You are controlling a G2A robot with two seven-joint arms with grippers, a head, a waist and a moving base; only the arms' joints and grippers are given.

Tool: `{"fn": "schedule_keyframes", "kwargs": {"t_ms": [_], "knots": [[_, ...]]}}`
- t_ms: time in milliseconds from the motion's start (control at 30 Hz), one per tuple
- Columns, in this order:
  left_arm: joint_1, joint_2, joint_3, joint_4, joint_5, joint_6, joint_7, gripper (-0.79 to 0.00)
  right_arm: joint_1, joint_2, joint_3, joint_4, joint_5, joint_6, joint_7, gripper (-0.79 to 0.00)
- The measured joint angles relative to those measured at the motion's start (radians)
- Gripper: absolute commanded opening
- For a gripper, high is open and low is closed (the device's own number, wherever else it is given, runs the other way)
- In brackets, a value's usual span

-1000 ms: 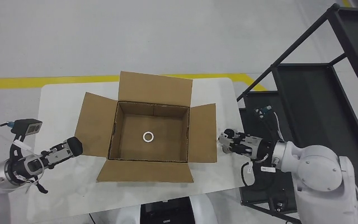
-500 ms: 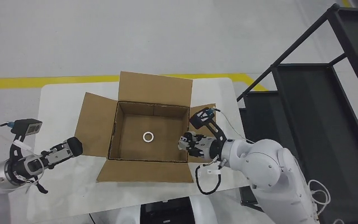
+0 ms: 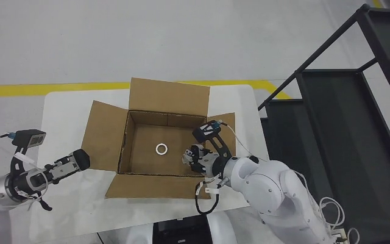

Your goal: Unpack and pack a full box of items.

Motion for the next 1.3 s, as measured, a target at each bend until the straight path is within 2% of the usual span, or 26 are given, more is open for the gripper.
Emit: {"fn": "schedule_keyframes", "kwargs": {"t_ms": [133, 267, 433, 633, 767, 900, 1000, 1100, 1300], "knots": [[0.0, 0.0, 0.0, 0.0, 0.0, 0.0, 0.0, 0.0, -0.023, 0.005, 0.031, 0.0, 0.022, -0.034, -0.019, 0.0], [0.0, 0.0, 0.0, 0.0, 0.0, 0.0, 0.0, 0.0, -0.053, 0.015, 0.096, 0.0, 0.075, -0.115, -0.026, 0.0], [0.0, 0.0, 0.0, 0.0, 0.0, 0.0, 0.0, 0.0, -0.017, 0.025, 0.192, 0.0, 0.193, -0.221, 0.038, 0.0], [0.0, 0.0, 0.0, 0.0, 0.0, 0.0, 0.0, 0.0, -0.095, 0.046, 0.41, 0.0, 0.395, -0.377, 0.094, 0.0], [0.0, 0.0, 0.0, 0.0, 0.0, 0.0, 0.0, 0.0, -0.212, 0.057, 0.611, 0.0, 0.545, -0.5, 0.085, 0.0], [0.0, 0.0, 0.0, 0.0, 0.0, 0.0, 0.0, 0.0, -0.353, 0.057, 0.796, 0.0, 0.644, -0.559, 0.046, 0.0], [0.0, 0.0, 0.0, 0.0, 0.0, 0.0, 0.0, 0.0, -0.443, 0.054, 0.9, 0.005, 0.697, -0.563, 0.017, 0.0], [0.0, 0.0, 0.0, 0.0, 0.0, 0.0, 0.0, 0.0, -0.488, 0.053, 0.949, 0.046, 0.7, -0.519, -0.005, 0.0], [0.0, 0.0, 0.0, 0.0, 0.0, 0.0, 0.0, 0.0, -0.466, 0.06, 0.886, 0.113, 0.516, -0.364, -0.061, 0.0]]}}
